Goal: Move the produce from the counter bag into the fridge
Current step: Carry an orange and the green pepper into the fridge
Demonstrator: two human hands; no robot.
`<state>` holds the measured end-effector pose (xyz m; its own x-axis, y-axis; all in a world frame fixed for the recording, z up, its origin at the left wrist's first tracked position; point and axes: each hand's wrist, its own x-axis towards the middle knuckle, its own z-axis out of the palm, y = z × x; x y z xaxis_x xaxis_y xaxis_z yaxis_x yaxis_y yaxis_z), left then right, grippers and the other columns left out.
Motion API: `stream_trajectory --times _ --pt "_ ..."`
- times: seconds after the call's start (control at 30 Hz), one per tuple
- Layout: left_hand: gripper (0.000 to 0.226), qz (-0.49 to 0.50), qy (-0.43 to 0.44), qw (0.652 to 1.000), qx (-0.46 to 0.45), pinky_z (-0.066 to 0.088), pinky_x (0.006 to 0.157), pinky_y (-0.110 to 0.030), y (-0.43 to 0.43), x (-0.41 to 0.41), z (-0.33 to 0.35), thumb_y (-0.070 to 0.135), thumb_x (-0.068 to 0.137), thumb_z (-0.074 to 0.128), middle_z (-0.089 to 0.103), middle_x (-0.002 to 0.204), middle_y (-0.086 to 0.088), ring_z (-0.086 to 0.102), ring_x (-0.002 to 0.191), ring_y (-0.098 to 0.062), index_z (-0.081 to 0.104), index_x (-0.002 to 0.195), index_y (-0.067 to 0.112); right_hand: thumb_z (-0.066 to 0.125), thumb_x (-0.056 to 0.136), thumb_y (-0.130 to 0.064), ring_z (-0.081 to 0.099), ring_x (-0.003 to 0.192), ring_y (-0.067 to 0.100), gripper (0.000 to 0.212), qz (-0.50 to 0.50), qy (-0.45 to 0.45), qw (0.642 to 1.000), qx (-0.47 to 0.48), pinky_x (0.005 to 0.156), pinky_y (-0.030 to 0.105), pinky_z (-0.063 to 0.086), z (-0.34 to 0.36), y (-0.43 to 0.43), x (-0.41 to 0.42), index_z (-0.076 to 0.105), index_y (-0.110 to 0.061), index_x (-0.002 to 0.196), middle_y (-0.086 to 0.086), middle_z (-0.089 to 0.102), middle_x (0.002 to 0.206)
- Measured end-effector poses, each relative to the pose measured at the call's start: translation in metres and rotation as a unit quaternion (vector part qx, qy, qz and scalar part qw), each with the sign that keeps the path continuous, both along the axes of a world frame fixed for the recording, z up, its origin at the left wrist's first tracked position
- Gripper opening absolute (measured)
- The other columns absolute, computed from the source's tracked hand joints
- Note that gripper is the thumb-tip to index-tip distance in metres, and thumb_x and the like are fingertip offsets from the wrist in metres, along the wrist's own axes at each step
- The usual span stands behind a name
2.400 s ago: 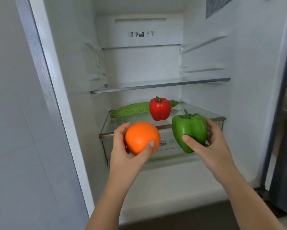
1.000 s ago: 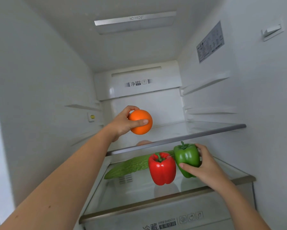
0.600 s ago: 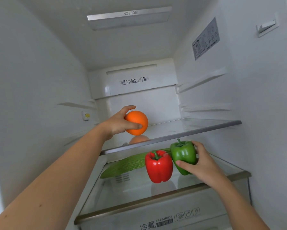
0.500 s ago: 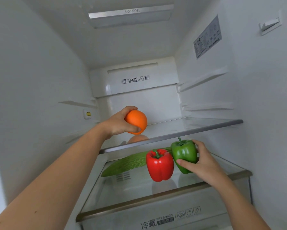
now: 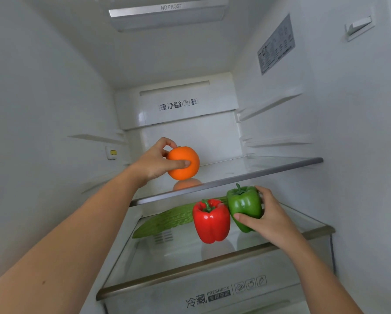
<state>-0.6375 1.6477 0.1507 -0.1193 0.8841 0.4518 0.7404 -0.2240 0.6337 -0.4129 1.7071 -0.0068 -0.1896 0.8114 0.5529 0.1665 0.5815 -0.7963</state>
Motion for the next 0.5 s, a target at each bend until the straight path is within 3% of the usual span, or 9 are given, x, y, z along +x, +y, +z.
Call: stream_trajectory --times 0.27,0.4,0.5 --pt "0.059 0.009 0.010 1.000 -0.011 0.046 0.075 -0.034 0.000 0.007 -0.003 0.022 0.079 0.070 0.039 0.123 -0.007 0.048 0.106 -0.029 0.037 0.127 0.034 0.078 0.070 -0.031 0.045 0.104 0.010 0.083 0.006 -0.009 1.000 -0.005 0.081 0.023 0.036 0.000 -0.001 0.001 0.028 -0.026 0.136 -0.001 0.040 0.133" --pt "0.067 0.005 0.024 1.000 -0.018 0.044 0.066 -0.026 -0.003 0.011 -0.005 0.023 0.079 0.071 0.037 0.124 -0.005 0.046 0.103 -0.024 0.033 0.133 0.036 0.077 0.071 -0.032 0.045 0.107 0.011 0.086 0.007 -0.014 1.000 -0.009 0.084 0.025 0.038 0.000 -0.001 0.001 0.026 -0.025 0.139 -0.001 0.040 0.134" --pt "0.069 -0.001 0.021 1.000 -0.013 0.039 0.072 -0.027 -0.003 0.012 -0.006 0.020 0.079 0.071 0.036 0.123 -0.004 0.043 0.104 -0.021 0.033 0.135 0.033 0.077 0.069 -0.035 0.046 0.114 0.015 0.092 0.006 -0.017 1.000 -0.021 0.092 0.029 0.040 0.000 0.000 0.001 0.022 -0.024 0.142 0.000 0.040 0.136"
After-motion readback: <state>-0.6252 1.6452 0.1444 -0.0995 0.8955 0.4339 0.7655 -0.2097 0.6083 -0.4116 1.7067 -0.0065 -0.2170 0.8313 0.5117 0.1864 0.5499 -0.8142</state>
